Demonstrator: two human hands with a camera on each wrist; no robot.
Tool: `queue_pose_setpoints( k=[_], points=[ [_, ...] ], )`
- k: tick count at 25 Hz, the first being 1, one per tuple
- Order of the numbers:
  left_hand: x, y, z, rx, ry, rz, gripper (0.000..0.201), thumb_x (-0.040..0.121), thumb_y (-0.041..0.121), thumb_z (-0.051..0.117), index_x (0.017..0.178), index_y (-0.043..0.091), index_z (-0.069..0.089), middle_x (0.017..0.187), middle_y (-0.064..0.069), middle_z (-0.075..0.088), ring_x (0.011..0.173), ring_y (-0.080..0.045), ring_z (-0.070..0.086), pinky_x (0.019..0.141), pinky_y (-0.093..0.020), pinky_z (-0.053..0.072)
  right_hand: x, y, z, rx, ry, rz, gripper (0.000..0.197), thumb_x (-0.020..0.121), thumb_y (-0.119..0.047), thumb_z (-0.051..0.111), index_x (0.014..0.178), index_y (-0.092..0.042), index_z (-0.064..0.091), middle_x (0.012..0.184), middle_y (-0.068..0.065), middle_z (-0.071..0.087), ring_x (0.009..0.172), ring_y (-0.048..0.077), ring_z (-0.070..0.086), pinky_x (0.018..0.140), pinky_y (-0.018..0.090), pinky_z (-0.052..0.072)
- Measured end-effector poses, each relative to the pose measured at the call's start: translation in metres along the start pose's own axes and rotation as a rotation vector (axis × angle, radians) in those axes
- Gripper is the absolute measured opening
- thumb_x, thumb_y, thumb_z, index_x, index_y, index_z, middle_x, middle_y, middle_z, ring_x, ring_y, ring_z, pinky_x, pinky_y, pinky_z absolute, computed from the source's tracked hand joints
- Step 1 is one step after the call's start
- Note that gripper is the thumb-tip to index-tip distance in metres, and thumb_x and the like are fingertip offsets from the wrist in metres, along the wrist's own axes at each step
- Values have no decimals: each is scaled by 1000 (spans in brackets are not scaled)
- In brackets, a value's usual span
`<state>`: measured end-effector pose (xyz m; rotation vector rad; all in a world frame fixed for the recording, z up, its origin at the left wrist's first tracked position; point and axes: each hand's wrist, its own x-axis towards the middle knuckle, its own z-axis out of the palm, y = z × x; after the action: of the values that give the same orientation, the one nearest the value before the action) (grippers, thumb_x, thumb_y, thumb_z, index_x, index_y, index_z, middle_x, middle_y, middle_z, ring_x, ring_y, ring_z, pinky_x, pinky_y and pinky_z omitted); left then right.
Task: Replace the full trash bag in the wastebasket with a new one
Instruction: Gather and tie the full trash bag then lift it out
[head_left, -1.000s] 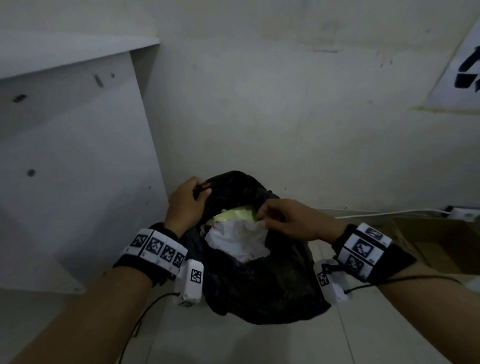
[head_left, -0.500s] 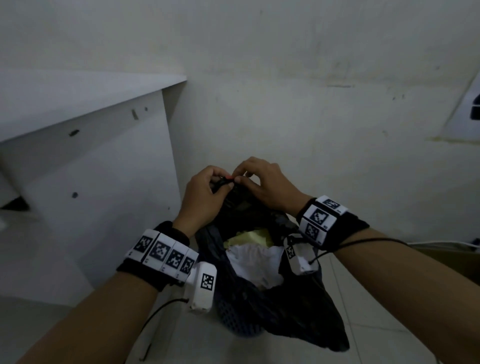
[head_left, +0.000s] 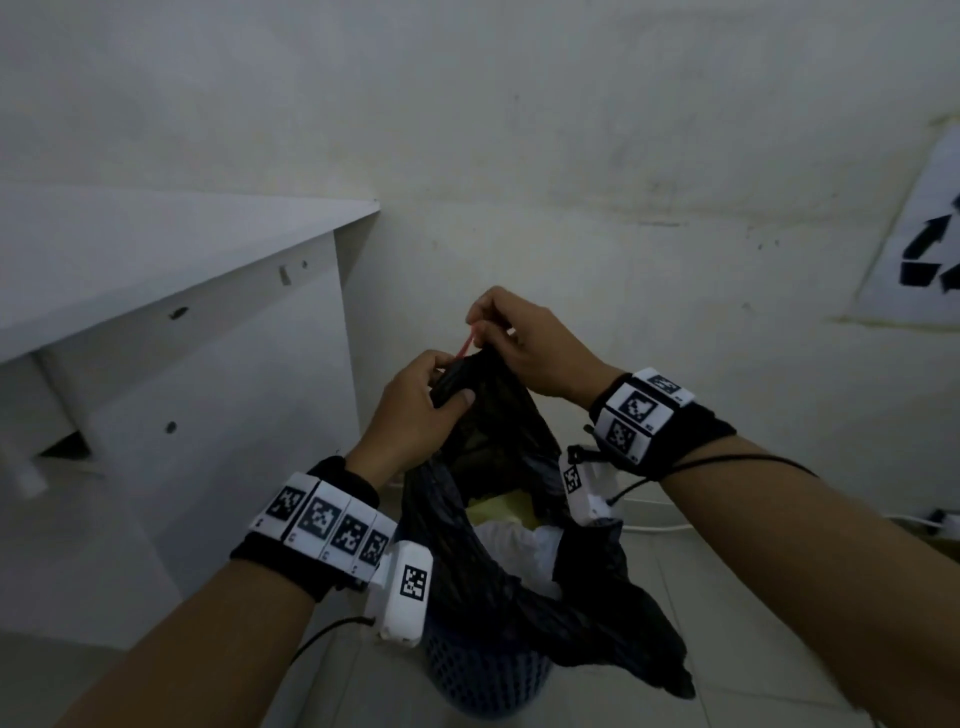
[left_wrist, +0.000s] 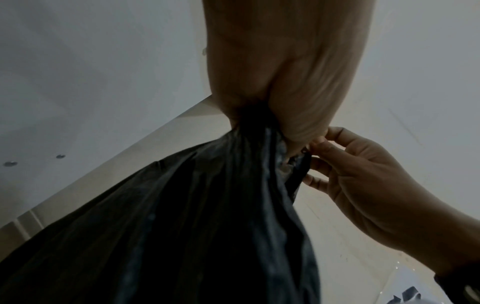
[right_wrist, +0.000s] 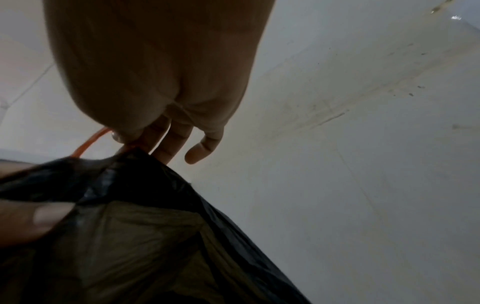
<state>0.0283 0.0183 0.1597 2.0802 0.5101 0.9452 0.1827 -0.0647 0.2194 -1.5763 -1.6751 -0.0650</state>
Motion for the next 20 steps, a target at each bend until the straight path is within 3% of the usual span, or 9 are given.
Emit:
queue_pose_setpoints(
  k=[4,7,9,11,13,14,15,17,20],
  points=[
    [17,38,-3,-67,-36,-64,34,90,51,57,107,22,62,97,5,66,87,-13,65,76,-29,53,20,-22,-21,-23,87,-117,8,94,-13,58,100,-11,62,93,-6,64,80,-1,57,73,9,44],
    [45,65,-14,-112,27,-89,23,94,34,56,96,14,67,88,0,67,80,-14,62,68,-23,48,23,-25,-28,70,163,-36,16,91,-19,64,104,-12,60,95,-3,65,81,6,63,73,21,52],
    [52,75,-18,-114,-19,-114,9,90,22,64,90,13,66,84,-1,67,76,-11,62,61,-13,48,11,-19,-24,202,158,126,25,92,-20,63,114,-11,57,107,5,65,90,11,64,76,19,53],
    [50,79,-18,-169,-89,-203,4,89,17,66,87,14,64,85,-2,67,78,-11,62,60,-13,48,-7,-15,-10,394,112,254,26,93,-13,59,118,-7,55,112,8,64,93,8,60,80,14,50],
    [45,83,-17,-258,-146,-307,6,91,18,62,92,15,67,92,-2,68,87,-14,61,73,-26,43,-21,-12,10,467,89,265,27,91,-15,61,117,-11,55,112,4,65,96,8,61,86,22,50],
    [44,85,-17,-299,-151,-344,11,91,19,61,97,15,69,96,0,68,91,-14,60,80,-30,38,-25,-11,20,453,98,249,31,90,-27,63,117,-15,54,114,0,66,101,9,62,91,29,51],
    [44,85,-15,-331,-146,-364,16,91,21,61,102,14,70,97,3,68,91,-12,59,84,-28,36,-26,-11,30,410,126,241,36,89,-40,62,118,-21,54,114,-4,66,105,9,63,94,36,50],
    [44,86,-12,-338,-117,-331,17,92,21,60,103,12,69,92,6,67,83,-3,57,76,-13,40,-24,-11,42,284,233,257,35,91,-52,50,115,-28,54,110,-7,66,105,12,62,96,47,47],
    [43,84,-8,-312,-75,-242,10,93,22,61,92,17,70,96,5,68,90,1,58,78,-11,42,-14,-15,43,167,379,293,27,99,-39,37,110,-22,56,104,-1,64,99,20,60,94,51,42]
  ],
)
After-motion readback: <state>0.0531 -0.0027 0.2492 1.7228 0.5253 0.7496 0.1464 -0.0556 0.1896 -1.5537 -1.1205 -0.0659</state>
